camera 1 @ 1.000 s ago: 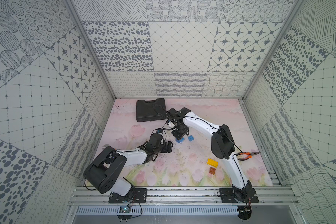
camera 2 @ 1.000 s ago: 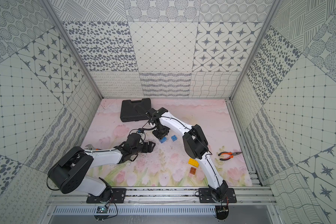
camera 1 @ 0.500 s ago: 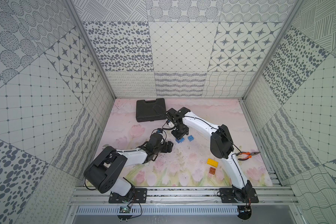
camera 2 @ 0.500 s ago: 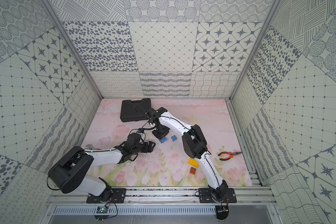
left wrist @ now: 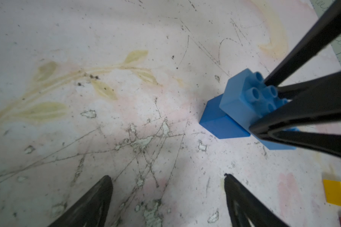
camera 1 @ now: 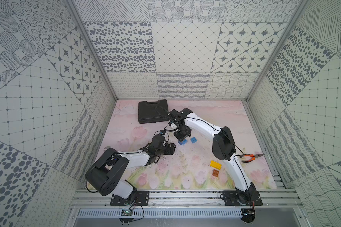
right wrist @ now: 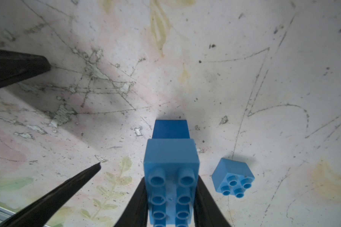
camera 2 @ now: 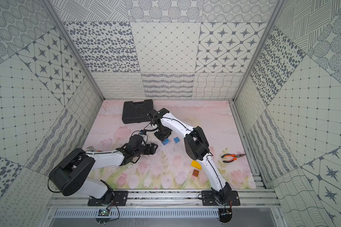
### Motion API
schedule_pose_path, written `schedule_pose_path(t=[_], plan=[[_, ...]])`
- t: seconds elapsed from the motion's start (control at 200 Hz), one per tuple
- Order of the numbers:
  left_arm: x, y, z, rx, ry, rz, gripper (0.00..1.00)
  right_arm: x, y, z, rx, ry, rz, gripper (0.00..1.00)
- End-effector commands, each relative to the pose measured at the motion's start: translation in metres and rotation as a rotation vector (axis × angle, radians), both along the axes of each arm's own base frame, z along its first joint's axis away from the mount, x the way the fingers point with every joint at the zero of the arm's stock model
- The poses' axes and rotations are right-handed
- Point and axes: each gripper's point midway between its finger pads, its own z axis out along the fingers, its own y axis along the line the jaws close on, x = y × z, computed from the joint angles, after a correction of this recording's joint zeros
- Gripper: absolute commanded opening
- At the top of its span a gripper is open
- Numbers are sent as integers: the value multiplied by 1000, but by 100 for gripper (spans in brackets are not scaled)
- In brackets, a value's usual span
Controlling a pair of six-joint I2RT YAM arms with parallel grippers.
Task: Assemble the letter f with lego
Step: Assemble the lego brick at the center of the board.
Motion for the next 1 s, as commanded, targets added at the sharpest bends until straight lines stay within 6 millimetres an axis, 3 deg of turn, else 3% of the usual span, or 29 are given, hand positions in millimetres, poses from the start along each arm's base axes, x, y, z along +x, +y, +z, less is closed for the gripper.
schedule_pose_path(t=[0.0,0.995], plan=[[-4,0,-4,14,16,-14,90,-3,-3,-20,-37,48,-13,23],[-6,8,1,10,-15,12,91,4,-1,13,6,-17,-27,23]])
